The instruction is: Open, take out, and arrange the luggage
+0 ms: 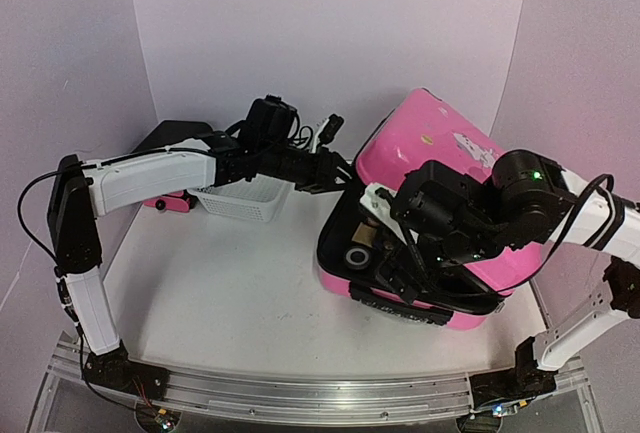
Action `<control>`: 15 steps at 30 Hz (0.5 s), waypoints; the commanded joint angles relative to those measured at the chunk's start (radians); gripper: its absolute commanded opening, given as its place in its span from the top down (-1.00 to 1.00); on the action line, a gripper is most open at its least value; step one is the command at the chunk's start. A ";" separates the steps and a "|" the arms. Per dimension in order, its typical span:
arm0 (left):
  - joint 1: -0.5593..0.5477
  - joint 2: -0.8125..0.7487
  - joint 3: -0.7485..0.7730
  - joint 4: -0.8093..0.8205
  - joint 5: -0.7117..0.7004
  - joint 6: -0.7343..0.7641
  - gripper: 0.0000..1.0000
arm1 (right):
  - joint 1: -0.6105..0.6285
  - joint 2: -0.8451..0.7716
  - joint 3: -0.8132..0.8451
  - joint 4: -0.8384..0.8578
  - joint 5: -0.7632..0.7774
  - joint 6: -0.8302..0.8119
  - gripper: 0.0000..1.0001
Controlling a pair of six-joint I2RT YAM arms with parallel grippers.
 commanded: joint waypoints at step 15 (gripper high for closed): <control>-0.123 0.075 0.277 0.134 0.053 0.047 0.31 | 0.034 0.079 -0.139 0.081 0.356 0.244 -0.82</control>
